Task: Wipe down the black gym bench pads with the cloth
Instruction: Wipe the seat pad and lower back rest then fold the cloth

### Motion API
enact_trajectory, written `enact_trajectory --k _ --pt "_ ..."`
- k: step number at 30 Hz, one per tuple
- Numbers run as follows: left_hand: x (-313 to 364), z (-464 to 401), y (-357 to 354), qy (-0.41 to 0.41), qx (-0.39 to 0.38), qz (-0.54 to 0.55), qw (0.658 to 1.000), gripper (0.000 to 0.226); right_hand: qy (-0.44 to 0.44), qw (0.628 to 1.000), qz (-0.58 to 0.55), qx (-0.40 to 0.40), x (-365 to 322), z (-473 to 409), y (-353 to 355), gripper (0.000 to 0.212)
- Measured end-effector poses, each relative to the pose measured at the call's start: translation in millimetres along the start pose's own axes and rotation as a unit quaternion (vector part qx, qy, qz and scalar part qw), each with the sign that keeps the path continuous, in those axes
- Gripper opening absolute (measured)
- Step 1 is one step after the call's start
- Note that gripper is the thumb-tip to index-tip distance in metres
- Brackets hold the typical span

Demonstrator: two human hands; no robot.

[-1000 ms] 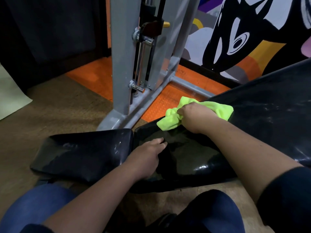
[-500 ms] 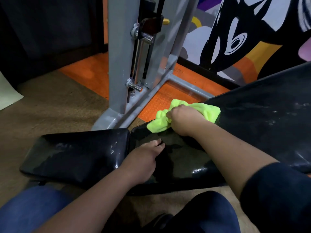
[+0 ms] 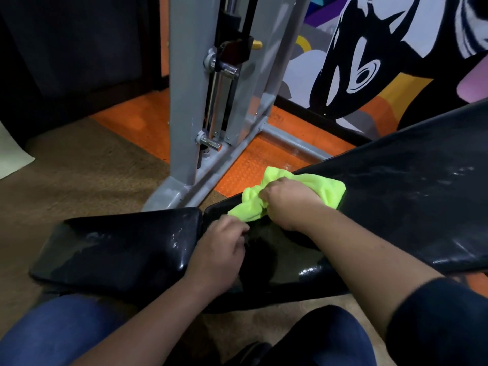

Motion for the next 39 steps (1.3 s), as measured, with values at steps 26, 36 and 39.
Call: enact_trajectory --k 26,36,39 --pt "63 -33 -89 0.043 -0.115 -0.123 0.985 0.094 -0.040 0.919 -0.071 0.386 0 168 35 0.016" --pt "56 -22 -93 0.006 -0.174 -0.133 0.976 0.083 -0.087 0.913 -0.133 0.376 25 166 32 0.027" --pt "63 -35 -100 0.054 -0.171 -0.149 0.972 0.082 -0.100 0.914 -0.144 0.365 28 162 31 0.025"
Point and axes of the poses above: each hand's wrist, its own z-axis away from the middle knuckle, its own y-axis out of the back of the hand, x = y × z, the point moved 10 cm from there along -z, towards the middle knuckle, and after that the axes turned 11 degrees about y, right-handed, at the moved point
